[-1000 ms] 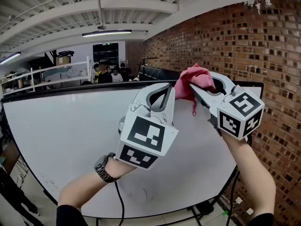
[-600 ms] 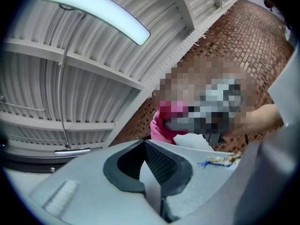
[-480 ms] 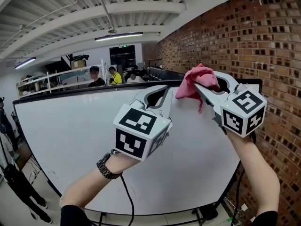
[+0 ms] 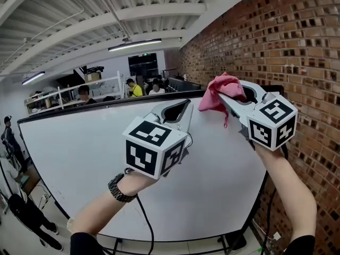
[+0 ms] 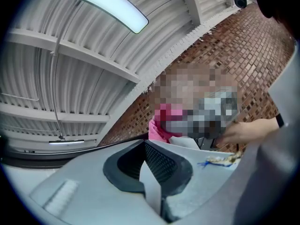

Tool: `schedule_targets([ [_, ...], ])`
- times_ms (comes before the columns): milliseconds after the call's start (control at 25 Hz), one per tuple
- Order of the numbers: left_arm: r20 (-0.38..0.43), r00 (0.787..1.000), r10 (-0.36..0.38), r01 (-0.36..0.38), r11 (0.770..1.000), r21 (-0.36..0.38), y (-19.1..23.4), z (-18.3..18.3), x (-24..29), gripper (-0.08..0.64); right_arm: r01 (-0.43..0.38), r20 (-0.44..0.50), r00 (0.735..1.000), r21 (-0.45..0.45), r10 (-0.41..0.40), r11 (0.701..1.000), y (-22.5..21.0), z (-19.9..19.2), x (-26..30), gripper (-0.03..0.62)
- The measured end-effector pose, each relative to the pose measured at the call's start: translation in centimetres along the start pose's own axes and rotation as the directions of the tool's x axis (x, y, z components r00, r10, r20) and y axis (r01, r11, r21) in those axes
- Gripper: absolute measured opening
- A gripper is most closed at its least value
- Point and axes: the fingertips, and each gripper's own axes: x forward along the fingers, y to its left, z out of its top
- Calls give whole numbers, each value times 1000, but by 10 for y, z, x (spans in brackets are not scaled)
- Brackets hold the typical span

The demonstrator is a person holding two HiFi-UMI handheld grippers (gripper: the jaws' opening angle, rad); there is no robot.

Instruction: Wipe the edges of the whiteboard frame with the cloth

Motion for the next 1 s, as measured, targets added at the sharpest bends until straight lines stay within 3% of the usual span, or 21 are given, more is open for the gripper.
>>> schedule_targets([
  [400,-40,999,-8,8,1000,12,-33,-5,37,3,56,-17,998,-9,-56,998,-55,-19,-38,123],
  [800,-18,998,-66,66,998,10,-78,6,71,3,161,-50,986,15,-161,987,-115,-36,-92,123],
  [1000,-27,994,-107,108,993,36,-109,11,92,3,249,-80,964,-57,-253,967,-150,-48,-128,123],
])
